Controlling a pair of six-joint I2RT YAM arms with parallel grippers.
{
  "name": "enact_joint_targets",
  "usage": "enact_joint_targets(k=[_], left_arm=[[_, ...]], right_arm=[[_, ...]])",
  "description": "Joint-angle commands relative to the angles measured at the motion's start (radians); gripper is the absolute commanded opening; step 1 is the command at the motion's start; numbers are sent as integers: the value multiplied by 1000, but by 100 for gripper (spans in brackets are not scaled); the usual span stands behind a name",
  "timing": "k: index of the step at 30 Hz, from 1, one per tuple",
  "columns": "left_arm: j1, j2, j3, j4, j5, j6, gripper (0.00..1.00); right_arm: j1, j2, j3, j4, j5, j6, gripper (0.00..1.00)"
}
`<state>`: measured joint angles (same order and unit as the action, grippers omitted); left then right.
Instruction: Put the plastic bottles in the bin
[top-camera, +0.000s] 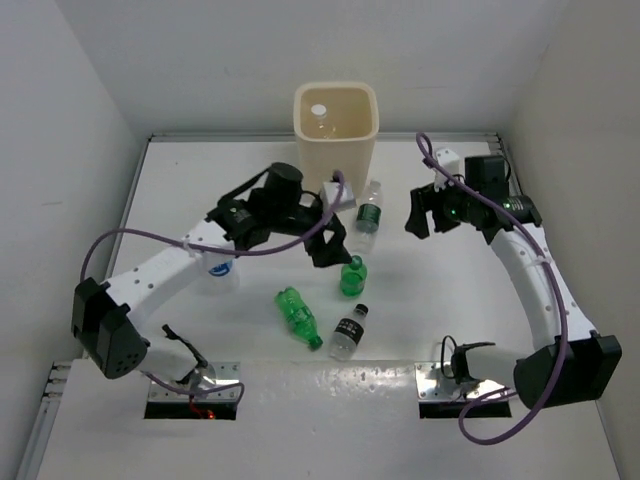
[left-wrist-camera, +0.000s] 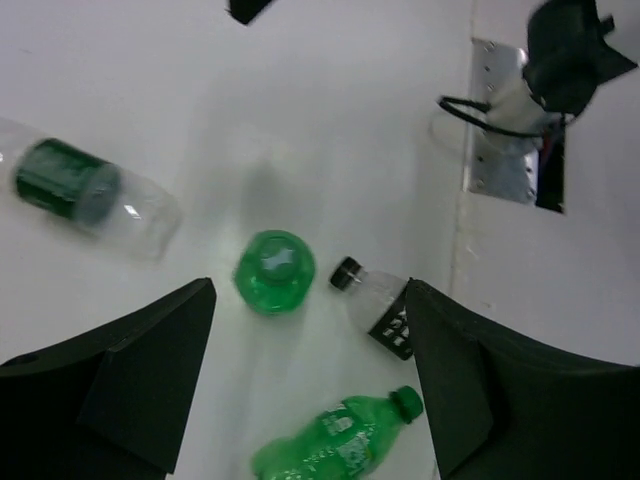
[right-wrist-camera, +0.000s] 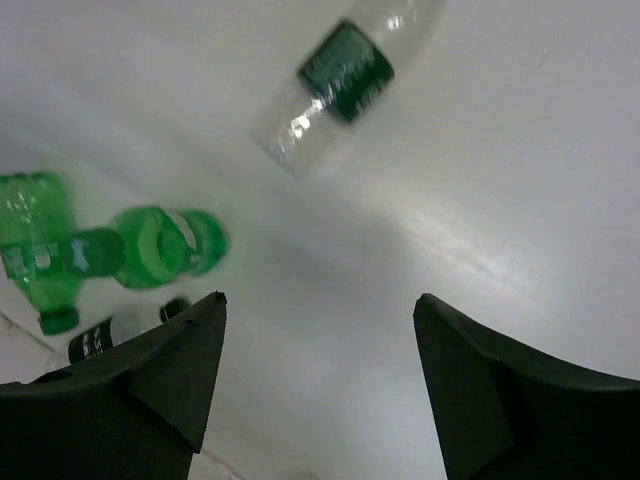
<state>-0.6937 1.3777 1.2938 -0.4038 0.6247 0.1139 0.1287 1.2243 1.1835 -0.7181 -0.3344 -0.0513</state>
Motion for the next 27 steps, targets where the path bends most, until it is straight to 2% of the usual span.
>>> enact_joint_targets(k=[1, 3, 5, 8, 10, 11, 14, 16, 20, 24, 27], left_arm=[[-73, 18, -7, 6, -17, 40, 83], [-108, 52, 19, 17, -123, 21, 83], [-109, 102, 54, 29, -163, -17, 83], [-70, 123, 96, 80, -197, -104, 83], [-30, 123, 96, 101, -229, -138, 83], [-15, 123, 96, 111, -243, -166, 85], [55, 109, 96, 122, -276, -218, 85], [112, 94, 96, 131, -304, -227, 85], [200, 18, 58, 131, -342, -227, 86], [278, -28, 13, 131, -355, -247, 86], [325, -38, -22, 131, -355, -258, 86]], right_arm=[[-50, -68, -27, -53, -46, -16, 75], [-92, -60, -39, -73, -40, -1, 75], [-121, -33, -44, -69, -26, 45, 75], [-124, 50, -7, -58, -25, 227, 75], [-124, 92, 34, -37, -26, 420, 79], [-124, 165, 41, -23, -25, 473, 81], [-124, 304, 64, 32, -83, 648, 98], [-81, 381, 91, 52, -62, 662, 100], [47, 527, 258, 20, 159, 620, 100], [109, 694, 362, 20, 271, 637, 100], [134, 751, 415, 34, 288, 668, 100]])
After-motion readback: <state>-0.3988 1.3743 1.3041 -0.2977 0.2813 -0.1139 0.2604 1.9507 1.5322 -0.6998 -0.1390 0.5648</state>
